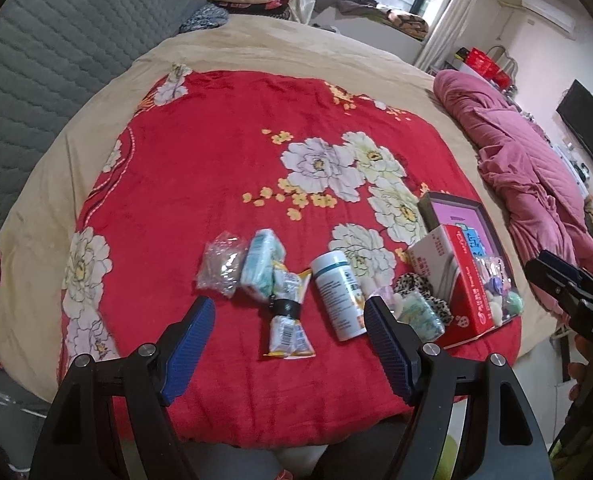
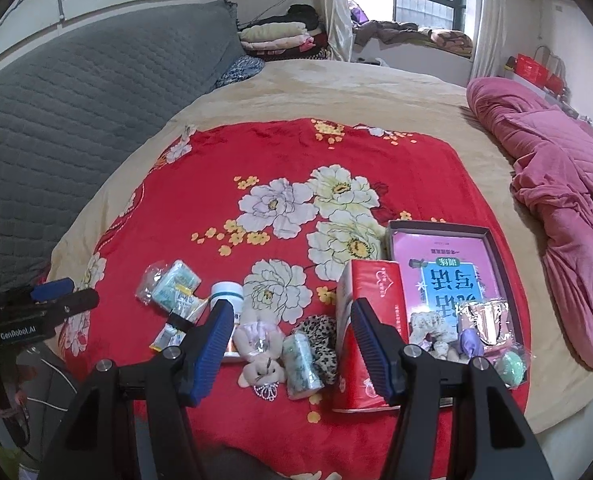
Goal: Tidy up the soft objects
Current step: 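Move both open tools back over the pile of items, then grasp the yellow snack bag with the left tool while the right tool grasps the pink plush bunny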
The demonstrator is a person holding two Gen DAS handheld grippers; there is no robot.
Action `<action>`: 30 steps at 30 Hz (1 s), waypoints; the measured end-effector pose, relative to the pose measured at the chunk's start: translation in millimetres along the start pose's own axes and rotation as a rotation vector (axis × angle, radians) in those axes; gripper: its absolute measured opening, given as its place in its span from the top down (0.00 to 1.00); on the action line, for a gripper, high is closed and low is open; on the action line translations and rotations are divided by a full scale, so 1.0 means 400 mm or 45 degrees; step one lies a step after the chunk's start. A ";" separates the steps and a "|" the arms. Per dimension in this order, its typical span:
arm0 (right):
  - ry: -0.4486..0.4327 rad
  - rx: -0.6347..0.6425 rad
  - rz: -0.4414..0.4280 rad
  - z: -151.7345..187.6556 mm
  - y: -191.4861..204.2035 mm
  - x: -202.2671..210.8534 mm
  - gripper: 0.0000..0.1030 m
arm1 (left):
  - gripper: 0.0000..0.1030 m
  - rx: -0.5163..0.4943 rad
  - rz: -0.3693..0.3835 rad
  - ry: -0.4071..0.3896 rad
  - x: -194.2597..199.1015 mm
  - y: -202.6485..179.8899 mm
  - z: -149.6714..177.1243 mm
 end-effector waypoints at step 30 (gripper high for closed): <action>0.134 0.046 -0.091 0.141 0.079 -0.127 0.41 | 0.24 -0.045 -0.005 0.161 -0.137 -0.018 0.104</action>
Point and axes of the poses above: each gripper's, at about its wrist camera, not at the fingertips, and x roughly against the way its jaws point, y to its left, z to its underside, the point moved 3 cm from there along -x, roughly the way its jaws point, and after that the axes turned 4 degrees about -z, right-handed, at the moved point
